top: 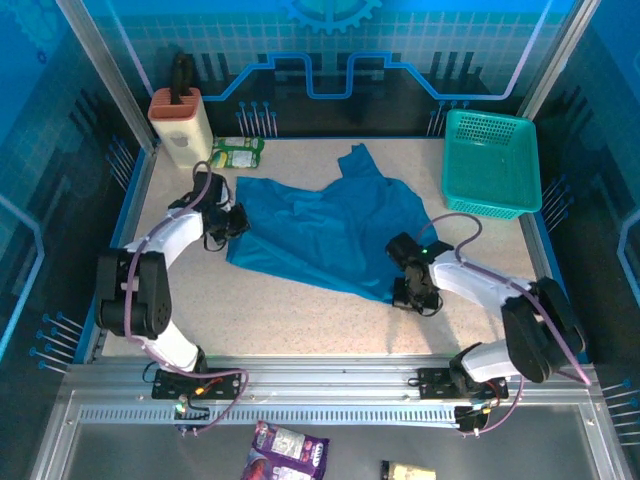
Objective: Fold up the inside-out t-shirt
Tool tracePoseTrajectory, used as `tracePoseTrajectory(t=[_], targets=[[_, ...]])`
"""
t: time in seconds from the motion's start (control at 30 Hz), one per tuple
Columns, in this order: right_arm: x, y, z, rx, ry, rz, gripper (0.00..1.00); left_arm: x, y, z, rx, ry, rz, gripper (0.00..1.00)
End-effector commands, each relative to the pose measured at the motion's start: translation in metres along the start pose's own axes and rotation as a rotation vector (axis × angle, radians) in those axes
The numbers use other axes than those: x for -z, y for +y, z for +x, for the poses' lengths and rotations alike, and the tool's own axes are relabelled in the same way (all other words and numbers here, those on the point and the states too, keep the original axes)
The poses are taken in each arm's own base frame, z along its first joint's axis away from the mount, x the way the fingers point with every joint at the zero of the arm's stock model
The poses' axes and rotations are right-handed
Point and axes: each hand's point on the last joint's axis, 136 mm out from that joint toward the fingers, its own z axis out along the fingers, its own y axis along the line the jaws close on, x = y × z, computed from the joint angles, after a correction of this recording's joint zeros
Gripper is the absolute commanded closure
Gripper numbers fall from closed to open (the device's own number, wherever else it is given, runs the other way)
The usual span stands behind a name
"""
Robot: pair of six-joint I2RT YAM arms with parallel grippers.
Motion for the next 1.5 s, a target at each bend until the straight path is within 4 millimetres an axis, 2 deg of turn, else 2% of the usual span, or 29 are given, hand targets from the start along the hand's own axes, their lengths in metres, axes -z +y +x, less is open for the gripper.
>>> tracePoseTrajectory(t=[0.0, 0.17, 0.27, 0.33, 0.47, 0.57, 0.67, 0.8, 0.9, 1.0, 1.1, 1.17, 1.27, 1.37, 1.47], targets=[[0.063, -0.003, -0.049, -0.015, -0.274, -0.024, 1.0, 0.053, -0.031, -0.024, -0.068, -0.119, 0.057, 1.0], [0.167, -0.011, -0.107, -0.04, -0.637, -0.133, 1.0, 0.131, -0.066, -0.044, -0.138, -0.297, 0.149, 1.0], [0.235, -0.025, -0.127, -0.047, -0.84, -0.146, 1.0, 0.186, -0.086, -0.054, -0.196, -0.438, 0.203, 1.0], [0.29, -0.035, -0.135, -0.041, -0.999, -0.154, 1.0, 0.231, -0.095, -0.059, -0.236, -0.557, 0.223, 1.0], [0.394, -0.053, -0.129, -0.012, -1.305, -0.175, 1.0, 0.321, -0.11, -0.062, -0.299, -0.792, 0.245, 1.0], [0.458, -0.065, -0.117, 0.002, -1.474, -0.189, 1.0, 0.386, -0.119, -0.059, -0.339, -0.947, 0.264, 1.0], [0.508, -0.068, -0.107, 0.026, -1.589, -0.223, 1.0, 0.433, -0.124, -0.058, -0.35, -1.045, 0.245, 1.0], [0.551, -0.065, -0.106, 0.063, -1.687, -0.233, 1.0, 0.469, -0.131, -0.065, -0.364, -1.115, 0.222, 1.0], [0.57, -0.058, -0.118, 0.084, -1.721, -0.211, 1.0, 0.466, -0.136, -0.08, -0.373, -1.11, 0.193, 1.0], [0.564, -0.043, -0.147, 0.109, -1.693, -0.146, 1.0, 0.429, -0.138, -0.1, -0.372, -1.029, 0.153, 1.0], [0.537, -0.028, -0.183, 0.125, -1.623, -0.075, 1.0, 0.375, -0.131, -0.122, -0.351, -0.924, 0.095, 1.0], [0.511, -0.021, -0.21, 0.119, -1.557, -0.054, 1.0, 0.339, -0.124, -0.138, -0.331, -0.867, 0.062, 1.0], [0.479, -0.017, -0.243, 0.09, -1.489, -0.064, 1.0, 0.3, -0.117, -0.162, -0.296, -0.821, 0.054, 1.0], [0.467, -0.012, -0.272, 0.075, -1.477, -0.102, 1.0, 0.283, -0.119, -0.19, -0.267, -0.807, 0.092, 1.0], [0.482, -0.004, -0.296, 0.099, -1.507, -0.119, 1.0, 0.291, -0.126, -0.218, -0.214, -0.824, 0.153, 1.0]])
